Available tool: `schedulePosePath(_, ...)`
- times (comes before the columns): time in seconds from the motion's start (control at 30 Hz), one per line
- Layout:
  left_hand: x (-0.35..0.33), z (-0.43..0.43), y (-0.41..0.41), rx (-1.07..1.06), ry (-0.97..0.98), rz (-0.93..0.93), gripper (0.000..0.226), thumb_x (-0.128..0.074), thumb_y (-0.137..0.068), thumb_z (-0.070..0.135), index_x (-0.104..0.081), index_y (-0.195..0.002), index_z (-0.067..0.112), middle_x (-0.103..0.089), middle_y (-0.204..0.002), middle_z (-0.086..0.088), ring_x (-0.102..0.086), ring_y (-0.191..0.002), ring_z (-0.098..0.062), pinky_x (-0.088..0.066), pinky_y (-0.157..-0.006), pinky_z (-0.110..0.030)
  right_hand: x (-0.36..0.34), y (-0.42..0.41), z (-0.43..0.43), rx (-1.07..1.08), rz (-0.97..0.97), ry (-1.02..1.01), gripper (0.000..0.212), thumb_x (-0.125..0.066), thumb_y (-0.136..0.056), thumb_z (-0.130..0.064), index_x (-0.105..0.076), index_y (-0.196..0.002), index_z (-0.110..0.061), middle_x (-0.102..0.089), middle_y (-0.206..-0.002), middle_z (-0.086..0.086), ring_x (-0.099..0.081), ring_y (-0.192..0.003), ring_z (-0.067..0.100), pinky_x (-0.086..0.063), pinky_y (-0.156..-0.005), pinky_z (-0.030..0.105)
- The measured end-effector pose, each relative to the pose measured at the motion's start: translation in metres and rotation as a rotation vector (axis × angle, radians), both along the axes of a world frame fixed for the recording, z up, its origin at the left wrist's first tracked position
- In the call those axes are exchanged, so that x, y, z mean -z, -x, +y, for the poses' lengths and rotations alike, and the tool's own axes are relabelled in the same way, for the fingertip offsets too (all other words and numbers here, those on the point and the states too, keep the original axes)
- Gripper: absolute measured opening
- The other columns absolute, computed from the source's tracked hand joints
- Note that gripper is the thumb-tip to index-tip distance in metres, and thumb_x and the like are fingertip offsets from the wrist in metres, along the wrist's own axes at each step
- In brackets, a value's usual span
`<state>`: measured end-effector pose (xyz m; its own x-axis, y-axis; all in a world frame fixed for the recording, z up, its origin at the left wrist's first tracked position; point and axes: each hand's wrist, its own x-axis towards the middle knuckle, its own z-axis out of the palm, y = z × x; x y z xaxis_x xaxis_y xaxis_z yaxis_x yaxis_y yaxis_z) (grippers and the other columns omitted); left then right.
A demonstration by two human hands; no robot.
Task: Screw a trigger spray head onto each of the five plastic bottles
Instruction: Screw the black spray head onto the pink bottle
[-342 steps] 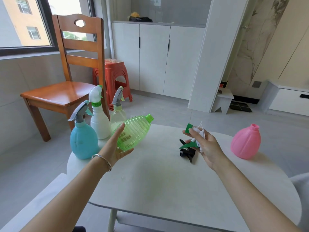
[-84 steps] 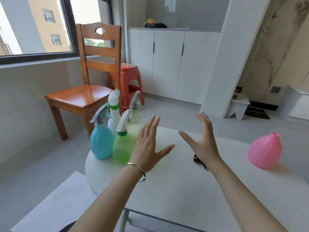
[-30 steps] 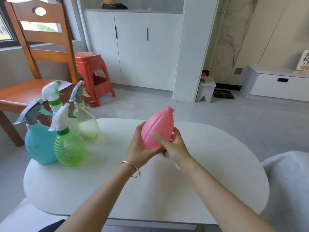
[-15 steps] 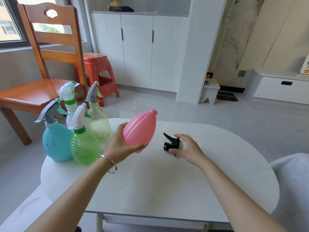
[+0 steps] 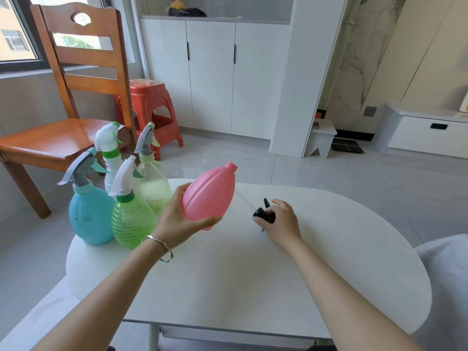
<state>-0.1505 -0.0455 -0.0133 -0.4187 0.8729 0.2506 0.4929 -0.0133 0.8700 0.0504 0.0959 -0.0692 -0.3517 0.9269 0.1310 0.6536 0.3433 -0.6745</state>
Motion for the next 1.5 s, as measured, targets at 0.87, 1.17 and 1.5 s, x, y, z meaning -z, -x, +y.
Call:
schedulePosePath(0.87,-0.006,0.011,-0.011,-0.054,-0.040,-0.148,0.102,-0.074,-0.036,0.063,-0.041,-0.123,0.023,-0.056,-0.104,0.005,-0.058,-0.088,-0.006,-0.047,-0.066,-0.019,-0.063,-0.030,-0.023,0.077,0.610,0.418,0.026,-0.055,-0.093,-0.020,-0.052,-0.111,-0.001,-0.072,-0.101,0.010,-0.063,-0.047,0.011,-0.045,-0.050,0.022)
schedulePosePath(1.17,0.004,0.008,0.000,-0.004,0.053,-0.120,0.099,-0.077,-0.034,0.059,-0.042,-0.119,0.025,-0.056,-0.104,0.002,-0.060,-0.089,-0.011,-0.051,-0.065,-0.020,-0.083,-0.059,-0.022,0.127,0.944,0.453,0.019,-0.068,-0.082,-0.029,-0.068,-0.096,-0.016,-0.071,-0.095,0.001,-0.039,-0.039,0.007,-0.038,-0.046,0.016)
schedulePosePath(1.5,0.005,0.007,-0.001,0.047,0.045,-0.090,0.100,-0.077,-0.036,0.060,-0.042,-0.123,0.024,-0.056,-0.109,0.001,-0.060,-0.093,-0.012,-0.054,-0.069,-0.024,-0.090,-0.071,-0.019,0.087,0.871,0.539,0.023,-0.070,-0.079,-0.030,-0.068,-0.094,-0.012,-0.076,-0.086,-0.001,-0.032,-0.038,0.009,-0.033,-0.043,0.014)
